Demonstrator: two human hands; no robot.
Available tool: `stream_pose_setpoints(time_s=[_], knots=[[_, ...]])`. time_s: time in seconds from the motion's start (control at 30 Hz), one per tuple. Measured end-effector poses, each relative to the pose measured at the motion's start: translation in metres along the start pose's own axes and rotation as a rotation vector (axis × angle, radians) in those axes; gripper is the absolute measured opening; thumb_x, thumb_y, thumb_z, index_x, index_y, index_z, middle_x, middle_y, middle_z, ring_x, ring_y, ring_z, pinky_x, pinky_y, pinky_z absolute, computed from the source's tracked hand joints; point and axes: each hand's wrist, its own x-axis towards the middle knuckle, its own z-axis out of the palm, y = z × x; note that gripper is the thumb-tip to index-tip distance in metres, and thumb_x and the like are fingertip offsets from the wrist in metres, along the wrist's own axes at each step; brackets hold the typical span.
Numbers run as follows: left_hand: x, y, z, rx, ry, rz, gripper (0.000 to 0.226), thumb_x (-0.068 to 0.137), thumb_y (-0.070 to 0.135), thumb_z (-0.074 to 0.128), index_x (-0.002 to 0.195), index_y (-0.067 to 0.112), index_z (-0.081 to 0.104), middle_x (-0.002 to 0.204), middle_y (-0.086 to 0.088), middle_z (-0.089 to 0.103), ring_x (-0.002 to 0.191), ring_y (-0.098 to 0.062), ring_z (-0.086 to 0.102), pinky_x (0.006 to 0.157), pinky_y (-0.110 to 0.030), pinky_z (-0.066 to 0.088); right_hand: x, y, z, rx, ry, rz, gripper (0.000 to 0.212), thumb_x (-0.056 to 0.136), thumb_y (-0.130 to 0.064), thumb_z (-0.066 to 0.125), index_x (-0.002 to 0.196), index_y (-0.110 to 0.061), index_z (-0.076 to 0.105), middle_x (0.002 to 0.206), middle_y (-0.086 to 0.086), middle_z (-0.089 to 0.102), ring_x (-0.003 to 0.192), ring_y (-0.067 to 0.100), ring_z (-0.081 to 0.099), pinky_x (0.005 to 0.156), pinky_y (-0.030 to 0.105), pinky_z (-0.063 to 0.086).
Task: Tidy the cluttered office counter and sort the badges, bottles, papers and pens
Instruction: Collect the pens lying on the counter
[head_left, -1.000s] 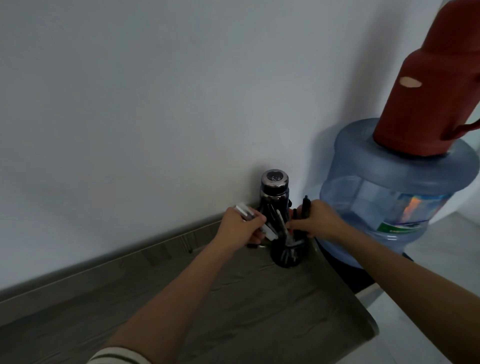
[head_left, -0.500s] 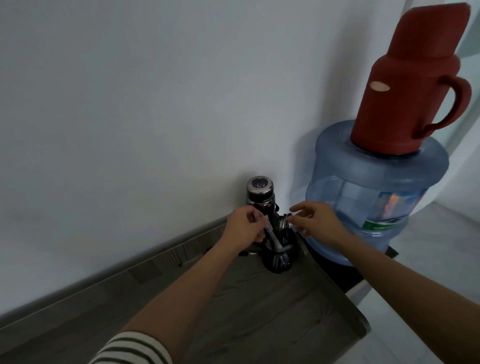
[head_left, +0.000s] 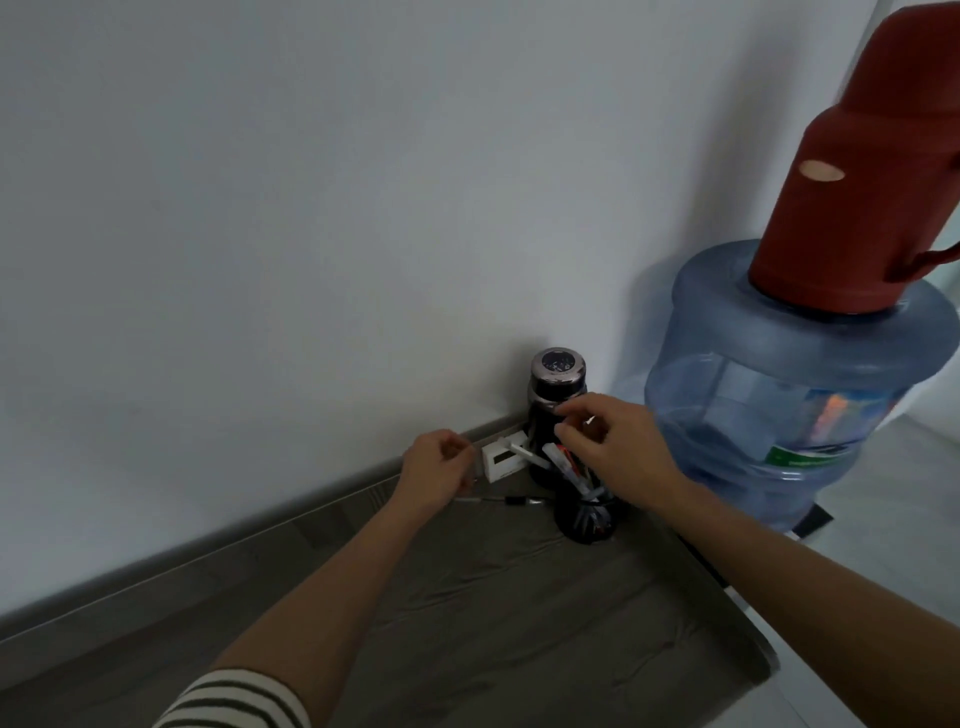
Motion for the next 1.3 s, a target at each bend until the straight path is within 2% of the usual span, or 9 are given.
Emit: stream_pose_setpoints(time_s=[0.1, 0.27, 0.37, 0.53, 0.63, 0.77, 0.97, 1.13, 1.3], knots=[[0.001, -0.028, -0.008, 0.258, 0.019, 0.105, 0.009, 0.087, 0.006, 0.059, 0.087, 0.005, 0.069, 0.081, -0.010, 0.068, 0.074, -0.022, 0.064, 0.070, -0.029, 0.049, -0.006, -0.006, 0.016, -0.067, -0.075, -0.095, 0.016, 0.087, -0.023, 0.070, 0.103, -0.022, 0.070, 0.080, -0.018, 0.062, 0.068, -0.001, 0.059, 0.064, 0.005, 0.043], [-0.005, -0.066, -0.014, 0.684, -0.072, 0.186, 0.017, 0.089, 0.012, 0.049, 0.097, 0.008, 0.064, 0.101, -0.015, 0.061, 0.097, -0.032, 0.058, 0.077, -0.036, 0.044, -0.024, 0.000, 0.053, -0.160, -0.287, -0.288, 0.012, 0.088, -0.023, 0.065, 0.098, -0.018, 0.071, 0.087, -0.007, 0.069, 0.075, 0.003, 0.061, 0.073, 0.013, 0.048], [-0.012, -0.081, -0.008, 0.808, -0.162, 0.154, 0.026, 0.090, 0.012, 0.047, 0.112, 0.012, 0.061, 0.114, -0.011, 0.056, 0.112, -0.030, 0.052, 0.090, -0.039, 0.046, -0.028, 0.016, 0.088, -0.344, -0.481, -0.220, 0.023, 0.091, -0.025, 0.055, 0.109, -0.016, 0.067, 0.103, 0.002, 0.066, 0.093, 0.019, 0.063, 0.081, 0.033, 0.052], [-0.024, -0.098, -0.018, 0.850, -0.124, 0.080, 0.031, 0.086, 0.006, 0.049, 0.115, 0.010, 0.060, 0.114, -0.013, 0.054, 0.112, -0.031, 0.051, 0.093, -0.038, 0.043, -0.011, 0.046, 0.133, -0.530, -0.591, -0.055, 0.040, 0.088, -0.016, 0.052, 0.128, -0.010, 0.052, 0.131, 0.011, 0.051, 0.118, 0.032, 0.051, 0.096, 0.042, 0.047], [-0.032, -0.107, -0.029, 0.840, -0.117, 0.023, 0.026, 0.085, 0.007, 0.050, 0.108, 0.007, 0.062, 0.112, -0.015, 0.058, 0.109, -0.033, 0.056, 0.090, -0.038, 0.044, -0.004, 0.056, 0.144, -0.576, -0.604, -0.039, 0.035, 0.088, -0.014, 0.054, 0.122, -0.010, 0.058, 0.127, 0.013, 0.054, 0.118, 0.032, 0.050, 0.097, 0.040, 0.046], [-0.043, -0.117, -0.042, 0.873, -0.160, -0.056, 0.021, 0.085, 0.016, 0.056, 0.104, 0.007, 0.059, 0.117, -0.015, 0.060, 0.110, -0.031, 0.056, 0.087, -0.035, 0.042, -0.009, 0.053, 0.143, -0.648, -0.650, -0.031, 0.018, 0.089, -0.019, 0.053, 0.096, -0.013, 0.068, 0.103, 0.011, 0.066, 0.095, 0.029, 0.063, 0.075, 0.033, 0.051], [-0.049, -0.114, -0.048, 0.665, -0.150, -0.137, 0.014, 0.080, 0.023, 0.062, 0.088, 0.015, 0.054, 0.105, -0.013, 0.064, 0.097, -0.029, 0.060, 0.071, -0.031, 0.041, -0.035, 0.021, 0.111, -0.443, -0.496, -0.046, 0.019, 0.095, -0.034, 0.050, 0.103, -0.019, 0.059, 0.101, 0.002, 0.064, 0.090, 0.022, 0.062, 0.073, 0.034, 0.048], [-0.039, -0.081, -0.033, 0.286, -0.101, -0.116, 0.021, 0.084, 0.009, 0.055, 0.067, 0.018, 0.044, 0.064, -0.003, 0.053, 0.062, -0.021, 0.053, 0.058, -0.033, 0.042, -0.060, 0.014, 0.060, -0.186, -0.344, 0.051, 0.016, 0.094, -0.026, 0.059, 0.110, -0.025, 0.059, 0.096, -0.012, 0.065, 0.086, 0.002, 0.062, 0.081, 0.021, 0.052], [-0.029, -0.028, -0.002, -0.059, -0.166, -0.056, 0.022, 0.083, -0.007, 0.052, 0.083, 0.014, 0.057, 0.064, -0.006, 0.054, 0.054, -0.019, 0.052, 0.053, -0.029, 0.045, -0.052, 0.026, 0.013, -0.063, -0.115, 0.136, 0.018, 0.089, -0.016, 0.065, 0.105, -0.025, 0.063, 0.088, -0.016, 0.065, 0.081, -0.003, 0.063, 0.072, 0.012, 0.049]])
